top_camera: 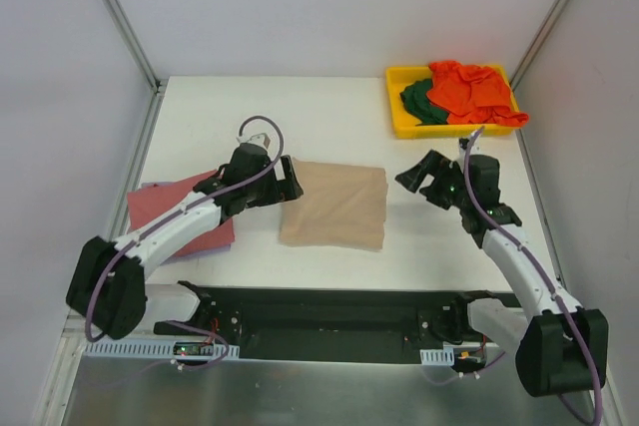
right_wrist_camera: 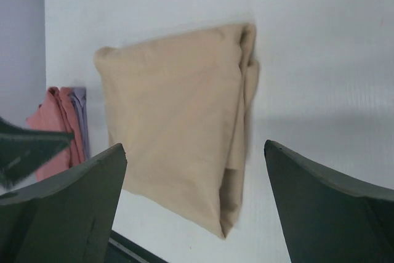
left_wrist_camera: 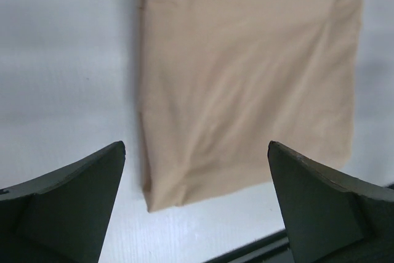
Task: Fold and stack the t-shirts
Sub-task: Smooth out wrinkles on the folded tshirt, then put the neatly folded tshirt into the corner of the board with the left arm
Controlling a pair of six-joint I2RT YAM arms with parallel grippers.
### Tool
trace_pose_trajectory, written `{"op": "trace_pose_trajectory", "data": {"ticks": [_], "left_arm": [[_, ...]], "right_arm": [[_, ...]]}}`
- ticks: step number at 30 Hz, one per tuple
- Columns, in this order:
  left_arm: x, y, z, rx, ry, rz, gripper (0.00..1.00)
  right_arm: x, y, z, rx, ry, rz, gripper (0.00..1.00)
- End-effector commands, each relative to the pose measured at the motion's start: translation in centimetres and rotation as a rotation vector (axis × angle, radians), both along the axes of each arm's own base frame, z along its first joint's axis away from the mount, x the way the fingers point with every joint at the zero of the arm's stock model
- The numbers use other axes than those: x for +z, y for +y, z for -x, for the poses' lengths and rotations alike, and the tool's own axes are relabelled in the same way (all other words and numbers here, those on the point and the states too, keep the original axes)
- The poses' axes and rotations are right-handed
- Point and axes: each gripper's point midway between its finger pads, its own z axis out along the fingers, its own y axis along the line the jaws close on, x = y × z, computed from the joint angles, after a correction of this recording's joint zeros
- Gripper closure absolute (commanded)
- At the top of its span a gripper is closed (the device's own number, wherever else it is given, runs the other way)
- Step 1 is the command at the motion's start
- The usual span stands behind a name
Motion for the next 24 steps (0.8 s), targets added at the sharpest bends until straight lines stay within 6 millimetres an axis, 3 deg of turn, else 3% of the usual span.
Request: {"op": "trace_pose_trajectory", "data": {"ticks": [1, 6, 9, 12, 18, 19, 21, 24], "left_arm": [[-3.3, 1.0, -3.0, 0.033, 0.1, -0.104, 0.03], [-7.0, 0.9, -4.9, 0.062, 0.198, -0.16, 0.09], [-8.8, -0.7, -4.8, 0.011, 0.272, -0.135, 0.2], [-10.5, -1.3, -4.6, 0.009, 0.302, -0.175, 0.35], [-13.2, -2.0, -2.2, 0.002, 0.354, -0.276, 0.64], [-13.6, -1.9, -1.8, 0.008, 0.357, -0.304, 0.7], [-14.1, -2.0, -1.3, -0.009, 0.367, -0.348, 0.96], [-13.7, -1.0, -1.6, 0.01, 0.315, -0.463, 1.0]], "right_arm": [[-3.7, 0.3, 3.9, 0.087, 0.094, -0.022, 0.04], [-5.2, 0.2, 5.1, 0.11, 0.138, -0.031, 0.04], [-5.9, -0.5, 4.9, 0.088, 0.136, 0.008, 0.04], [-6.6, -1.3, 5.0, 0.058, 0.156, 0.025, 0.04], [-6.6, -3.2, 4.7, -0.006, 0.124, 0.073, 0.04], [-6.7, -3.6, 4.8, -0.017, 0.124, 0.075, 0.04], [-6.4, -4.1, 4.8, -0.036, 0.102, 0.076, 0.04], [-5.6, -4.8, 4.9, -0.06, 0.068, 0.085, 0.04]]}}
